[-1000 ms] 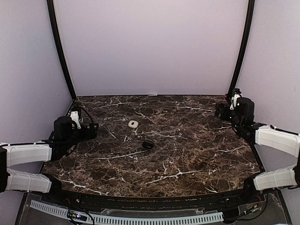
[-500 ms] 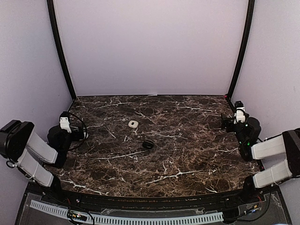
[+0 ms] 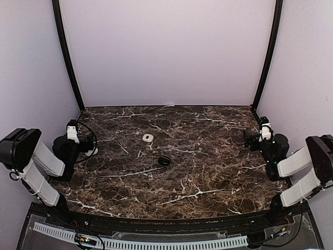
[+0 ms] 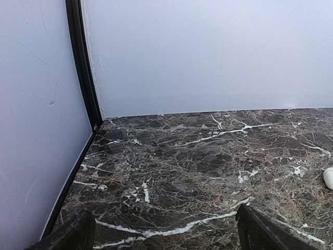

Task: Insert the wireless bluetooth earbuds into the charging case
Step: Reset both arms

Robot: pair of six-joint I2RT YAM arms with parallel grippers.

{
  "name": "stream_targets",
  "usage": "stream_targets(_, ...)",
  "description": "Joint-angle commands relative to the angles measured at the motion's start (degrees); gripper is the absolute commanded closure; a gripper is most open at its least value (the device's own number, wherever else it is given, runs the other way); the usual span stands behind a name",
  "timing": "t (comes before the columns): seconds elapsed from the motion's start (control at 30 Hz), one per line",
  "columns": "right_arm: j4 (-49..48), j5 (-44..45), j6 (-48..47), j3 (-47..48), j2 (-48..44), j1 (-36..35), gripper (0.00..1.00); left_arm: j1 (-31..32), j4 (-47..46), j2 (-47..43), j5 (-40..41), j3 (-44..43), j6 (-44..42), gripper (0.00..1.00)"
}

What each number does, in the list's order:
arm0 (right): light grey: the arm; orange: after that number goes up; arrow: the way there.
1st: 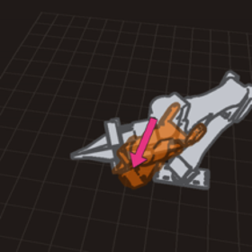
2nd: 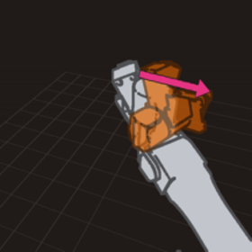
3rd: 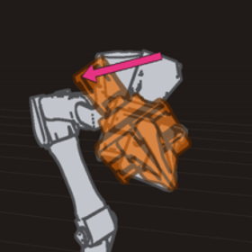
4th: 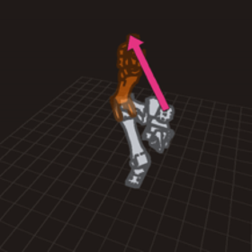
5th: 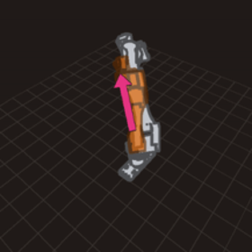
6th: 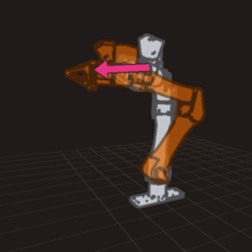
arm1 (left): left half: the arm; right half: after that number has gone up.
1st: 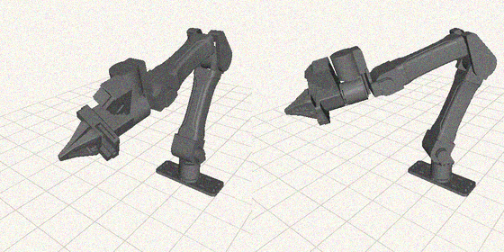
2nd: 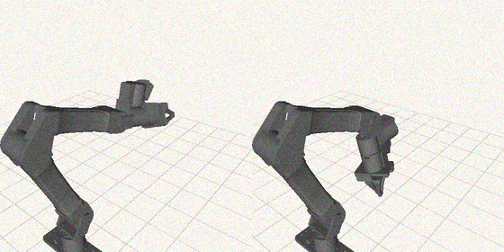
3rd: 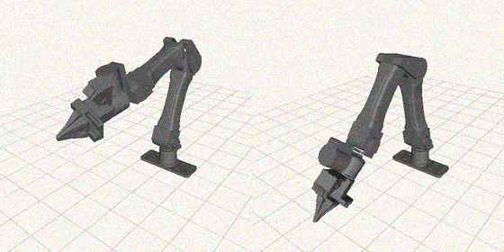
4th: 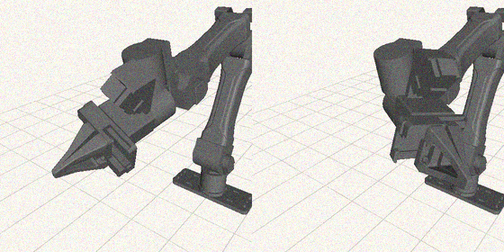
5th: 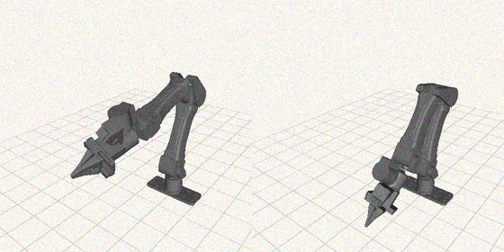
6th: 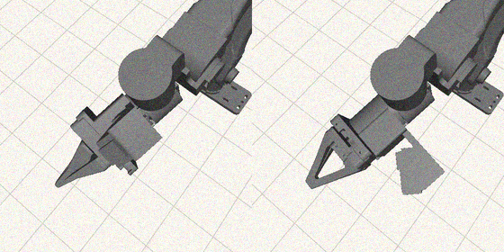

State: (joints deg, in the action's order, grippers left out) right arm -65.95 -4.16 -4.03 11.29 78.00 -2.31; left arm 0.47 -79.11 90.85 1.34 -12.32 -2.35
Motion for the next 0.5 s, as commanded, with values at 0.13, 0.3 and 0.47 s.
stream_targets(0.13, -12.5, 7.0, 5.0, 0.5, 10.6, 1.7, 0.09, -0.5, -0.7, -0.6, -1.1, -0.5, 0.5, 0.06)
stream_targets(0.3, -8.2, 4.9, 4.3, 1.4, 9.5, 1.7, 0.01, -0.5, -0.9, -0.6, -1.1, -0.3, 0.5, 0.01)
stream_targets(0.47, -9.2, 4.4, 4.0, 1.3, 10.0, 1.7, 0.01, -0.5, -0.9, -0.7, -1.1, -0.3, 0.4, 0.01)
